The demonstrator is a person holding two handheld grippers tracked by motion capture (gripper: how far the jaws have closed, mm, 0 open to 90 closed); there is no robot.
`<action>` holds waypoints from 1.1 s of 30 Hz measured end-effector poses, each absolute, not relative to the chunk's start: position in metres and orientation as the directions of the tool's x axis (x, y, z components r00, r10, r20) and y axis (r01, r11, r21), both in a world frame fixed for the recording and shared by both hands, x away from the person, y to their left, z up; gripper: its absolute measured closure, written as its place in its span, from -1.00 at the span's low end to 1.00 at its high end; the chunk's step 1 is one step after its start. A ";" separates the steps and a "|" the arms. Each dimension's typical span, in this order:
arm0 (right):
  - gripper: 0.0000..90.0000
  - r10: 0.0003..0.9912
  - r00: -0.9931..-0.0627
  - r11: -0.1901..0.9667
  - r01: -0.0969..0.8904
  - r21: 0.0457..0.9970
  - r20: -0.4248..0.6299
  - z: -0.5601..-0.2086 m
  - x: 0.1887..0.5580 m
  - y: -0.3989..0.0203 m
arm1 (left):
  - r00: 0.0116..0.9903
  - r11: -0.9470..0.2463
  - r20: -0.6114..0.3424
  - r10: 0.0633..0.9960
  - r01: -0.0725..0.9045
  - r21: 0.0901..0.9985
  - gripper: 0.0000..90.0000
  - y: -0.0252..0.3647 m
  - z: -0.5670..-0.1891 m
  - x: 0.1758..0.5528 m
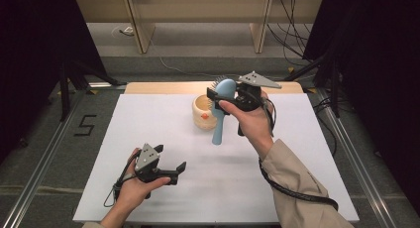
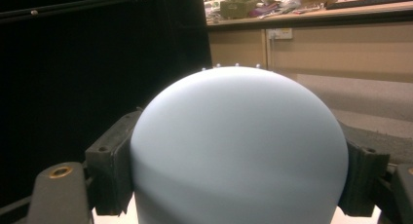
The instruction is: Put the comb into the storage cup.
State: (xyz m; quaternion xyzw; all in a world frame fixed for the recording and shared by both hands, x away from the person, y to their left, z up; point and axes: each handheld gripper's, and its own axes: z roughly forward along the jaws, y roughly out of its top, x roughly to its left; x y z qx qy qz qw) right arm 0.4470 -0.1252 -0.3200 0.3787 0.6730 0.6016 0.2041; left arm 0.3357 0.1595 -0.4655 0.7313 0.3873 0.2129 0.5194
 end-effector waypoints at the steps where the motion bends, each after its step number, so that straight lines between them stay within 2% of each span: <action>1: -0.54 0.759 -0.626 -0.010 0.261 0.965 0.177 -0.320 0.447 -0.125 | 0.608 -0.162 -0.089 0.789 0.344 0.925 -1.00 0.160 -0.466 0.336; 33: -0.54 0.800 -0.577 -0.043 0.217 0.975 0.163 -0.315 0.464 -0.136 | 0.601 -0.165 -0.070 0.796 0.328 0.930 -1.00 0.161 -0.465 0.338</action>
